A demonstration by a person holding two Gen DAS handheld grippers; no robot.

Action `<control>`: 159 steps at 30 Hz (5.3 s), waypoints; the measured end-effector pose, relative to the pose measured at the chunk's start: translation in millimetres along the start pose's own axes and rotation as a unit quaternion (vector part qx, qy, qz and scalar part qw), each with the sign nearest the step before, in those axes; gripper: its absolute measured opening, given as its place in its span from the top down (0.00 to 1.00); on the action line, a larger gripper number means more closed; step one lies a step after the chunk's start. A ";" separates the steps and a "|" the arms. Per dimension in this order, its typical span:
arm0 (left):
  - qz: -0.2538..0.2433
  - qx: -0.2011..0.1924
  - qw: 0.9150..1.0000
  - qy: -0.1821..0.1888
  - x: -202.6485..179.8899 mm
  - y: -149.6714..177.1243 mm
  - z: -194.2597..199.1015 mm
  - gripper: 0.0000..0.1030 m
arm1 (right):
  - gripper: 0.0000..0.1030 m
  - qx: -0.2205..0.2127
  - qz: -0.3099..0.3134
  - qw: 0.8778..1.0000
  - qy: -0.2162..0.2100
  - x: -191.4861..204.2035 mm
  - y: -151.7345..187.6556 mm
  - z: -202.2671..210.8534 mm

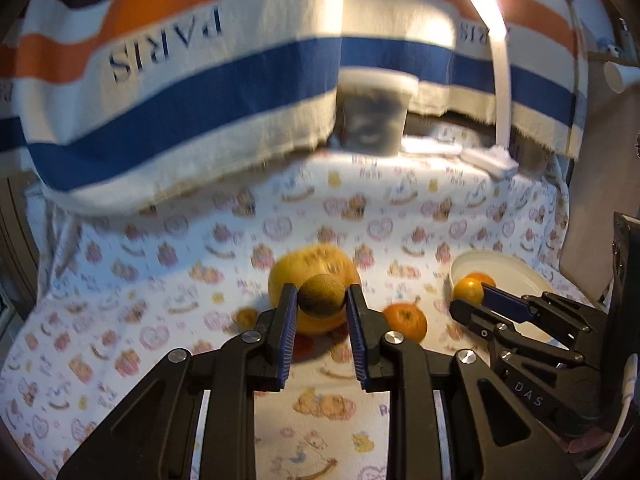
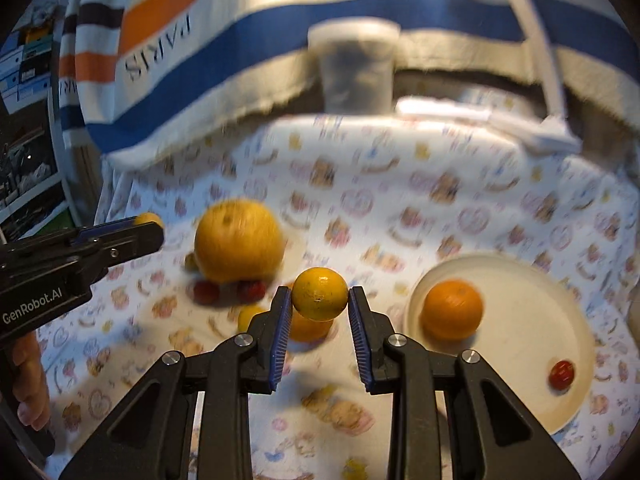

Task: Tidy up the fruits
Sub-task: 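Carry both held fruits up and over to the plate, then lower the brownish-green fruit onto the plate and open the left tool, then lower the small yellow fruit onto the plate and open the right tool, then move both open tools back toward the loose fruits beside the plate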

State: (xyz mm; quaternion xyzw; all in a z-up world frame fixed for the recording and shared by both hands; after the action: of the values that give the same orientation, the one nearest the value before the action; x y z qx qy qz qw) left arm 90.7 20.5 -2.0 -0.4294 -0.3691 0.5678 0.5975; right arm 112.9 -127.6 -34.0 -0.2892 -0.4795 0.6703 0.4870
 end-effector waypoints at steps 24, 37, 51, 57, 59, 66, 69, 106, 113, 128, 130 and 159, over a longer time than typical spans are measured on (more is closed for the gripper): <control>-0.035 -0.107 0.993 0.025 -27.6 -42.5 53.9 0.77 | 0.71 -0.111 -0.006 0.993 0.037 -19.6 -51.4 56.9; -0.046 -0.124 0.982 0.134 -110.8 -90.2 68.3 0.77 | 0.71 -0.209 -0.034 0.973 0.095 -86.6 -97.8 156.6; -0.066 -0.049 0.980 0.182 -192.8 -67.1 -8.2 0.77 | 0.71 -0.168 -0.073 0.972 0.146 -156.3 -56.3 132.6; -0.059 -0.011 0.979 0.194 -206.8 -37.5 -39.4 0.77 | 0.71 -0.115 -0.077 0.976 0.167 -175.9 -43.0 111.7; -0.066 0.012 0.978 0.196 -212.3 -25.4 -49.5 0.77 | 0.71 -0.104 -0.081 0.976 0.171 -177.2 -38.8 107.8; -0.103 0.060 0.974 0.193 -225.2 10.6 -67.3 0.77 | 0.71 -0.070 -0.088 0.981 0.157 -176.7 -30.7 95.6; -0.100 0.082 0.973 0.193 -225.8 16.8 -73.0 0.77 | 0.71 -0.055 -0.099 0.983 0.148 -178.9 -27.2 92.1; -0.126 0.211 0.957 0.150 -223.5 60.6 -113.7 0.77 | 0.71 0.152 -0.144 0.966 0.154 -202.4 32.5 32.3; -0.134 0.191 0.962 0.142 -222.5 57.1 -109.2 0.50 | 0.71 0.152 -0.147 0.964 0.160 -205.9 34.5 31.7; -0.123 0.177 0.967 0.137 -218.9 51.8 -104.2 0.45 | 0.71 0.156 -0.154 0.962 0.160 -207.6 35.3 29.2; -0.123 0.174 0.968 0.136 -218.9 49.9 -103.7 0.45 | 0.71 0.157 -0.156 0.962 0.160 -208.3 35.3 29.2; -0.047 -0.114 0.992 0.035 -71.4 -37.2 24.2 0.01 | 0.01 -0.083 -0.047 0.980 0.175 -139.0 -18.9 89.5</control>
State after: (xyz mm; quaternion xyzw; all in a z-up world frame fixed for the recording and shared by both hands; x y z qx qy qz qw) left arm 75.8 -47.8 44.7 -0.4966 -0.4299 0.4782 0.5830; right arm 93.3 -288.1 5.9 -0.4183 -0.4540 0.5439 0.5684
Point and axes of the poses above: each gripper's, at about its wrist camera, not at the fingertips, and z roughly against the way its jaws point, x to its left, y to its underside, the point moved 5 cm from there along -z, roughly the way its jaws point, and after that the axes turned 7 degrees about -x, right-handed, at the moved point
